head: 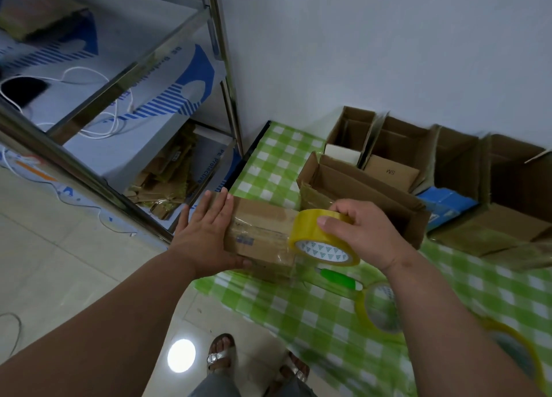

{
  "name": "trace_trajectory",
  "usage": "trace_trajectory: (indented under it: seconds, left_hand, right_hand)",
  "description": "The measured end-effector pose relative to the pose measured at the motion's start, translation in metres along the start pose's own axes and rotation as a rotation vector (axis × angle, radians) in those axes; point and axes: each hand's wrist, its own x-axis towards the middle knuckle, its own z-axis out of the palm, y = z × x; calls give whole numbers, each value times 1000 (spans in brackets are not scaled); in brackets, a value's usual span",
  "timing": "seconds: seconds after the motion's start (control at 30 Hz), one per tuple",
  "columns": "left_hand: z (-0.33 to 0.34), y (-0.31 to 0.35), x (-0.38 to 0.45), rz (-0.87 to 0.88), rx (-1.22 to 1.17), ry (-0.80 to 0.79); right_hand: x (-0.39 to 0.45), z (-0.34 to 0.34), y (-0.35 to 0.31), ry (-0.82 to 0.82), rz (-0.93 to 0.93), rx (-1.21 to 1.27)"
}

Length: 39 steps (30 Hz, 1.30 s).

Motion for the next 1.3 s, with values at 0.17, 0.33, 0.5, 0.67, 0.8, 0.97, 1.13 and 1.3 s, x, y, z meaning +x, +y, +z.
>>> trace_trajectory:
  seconds: [0.17,0.33,0.5,0.67,0.8,0.97,1.13,1.3]
  left_hand:
    - [2,-1,0,-11,17,-12]
    - [3,-2,3,-6,24,7]
    - [6,-3,1,18,28,34]
    - [0,6,-2,-27,41,11]
    - [-6,12,-8,-145,-398,37]
    - [2,24,-2,-479,-767,298]
    - [3,17,4,-568,-1046,297]
    - [-13,18,4,-476,-994,379]
  right_hand:
    - [5,-5,7,-61,25,-92]
    - [6,-1,30,-118,122,-225]
    - [10,19,43,-125,168,-311]
    - [17,27,44,-156,169,-370]
    - [21,27,42,-194,204,-349]
    - [14,29,42,-169,185,-356]
    - [2,33,42,-127,194,-280]
    - [-11,30,36,-96,236,-63]
